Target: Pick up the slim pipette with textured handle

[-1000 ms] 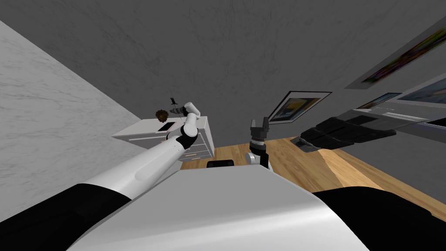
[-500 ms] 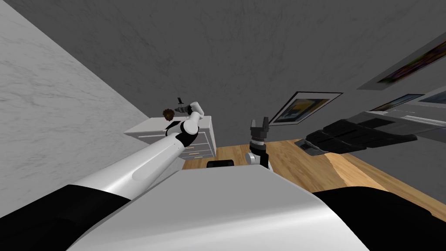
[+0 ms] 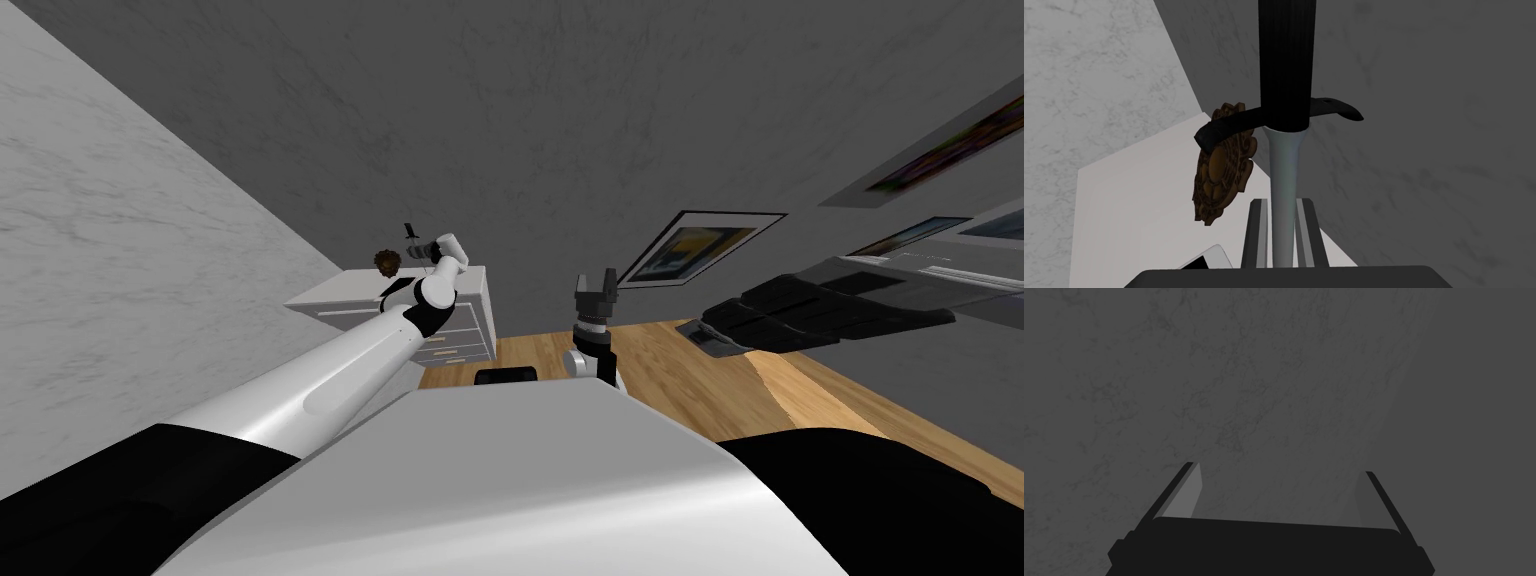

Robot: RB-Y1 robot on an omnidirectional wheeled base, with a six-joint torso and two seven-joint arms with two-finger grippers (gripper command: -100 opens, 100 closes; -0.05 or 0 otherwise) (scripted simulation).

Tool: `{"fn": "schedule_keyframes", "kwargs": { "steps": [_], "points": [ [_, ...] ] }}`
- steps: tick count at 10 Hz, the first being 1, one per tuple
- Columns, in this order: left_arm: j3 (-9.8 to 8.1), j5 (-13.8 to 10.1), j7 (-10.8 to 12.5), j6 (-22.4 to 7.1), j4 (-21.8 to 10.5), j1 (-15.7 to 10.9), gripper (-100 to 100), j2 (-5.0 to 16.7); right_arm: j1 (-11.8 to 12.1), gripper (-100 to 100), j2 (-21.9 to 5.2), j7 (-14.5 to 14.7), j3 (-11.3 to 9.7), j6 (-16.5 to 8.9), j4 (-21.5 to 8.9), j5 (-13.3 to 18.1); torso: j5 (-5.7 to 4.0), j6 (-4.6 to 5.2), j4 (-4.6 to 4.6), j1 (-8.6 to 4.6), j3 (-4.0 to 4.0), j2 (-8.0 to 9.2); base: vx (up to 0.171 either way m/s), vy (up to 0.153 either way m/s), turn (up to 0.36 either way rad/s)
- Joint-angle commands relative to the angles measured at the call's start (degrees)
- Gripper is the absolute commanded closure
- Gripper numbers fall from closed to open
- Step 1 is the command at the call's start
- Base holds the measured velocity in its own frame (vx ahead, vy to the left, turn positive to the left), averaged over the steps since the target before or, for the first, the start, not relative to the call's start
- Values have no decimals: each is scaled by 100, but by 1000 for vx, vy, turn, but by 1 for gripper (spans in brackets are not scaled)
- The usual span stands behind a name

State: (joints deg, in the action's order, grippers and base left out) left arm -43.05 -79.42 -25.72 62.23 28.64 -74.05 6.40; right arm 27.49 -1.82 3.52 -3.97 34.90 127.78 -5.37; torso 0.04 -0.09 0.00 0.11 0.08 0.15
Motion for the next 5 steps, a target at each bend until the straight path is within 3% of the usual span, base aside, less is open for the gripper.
{"fn": "schedule_keyframes", "kwargs": {
  "steps": [1, 2, 5],
  "points": [
    [0, 0, 0, 0, 0, 0, 0, 0, 0, 0, 0, 0, 0, 0, 0, 0, 0, 0, 0, 0, 0, 0, 0, 0, 0],
    [-69, -93, -220, -97, 255, 131, 100, -19, 0, 0, 0, 0, 0, 0, 0, 0, 0, 0, 0, 0, 0, 0, 5, -51, -84],
    [-311, -419, -908, -443, 1266, 571, 100, -27, 0, 0, 1, 0, -1, 0, 0, 0, 11, 10, -30, -45, -16, -1, 6, -97, -122]
  ]
}}
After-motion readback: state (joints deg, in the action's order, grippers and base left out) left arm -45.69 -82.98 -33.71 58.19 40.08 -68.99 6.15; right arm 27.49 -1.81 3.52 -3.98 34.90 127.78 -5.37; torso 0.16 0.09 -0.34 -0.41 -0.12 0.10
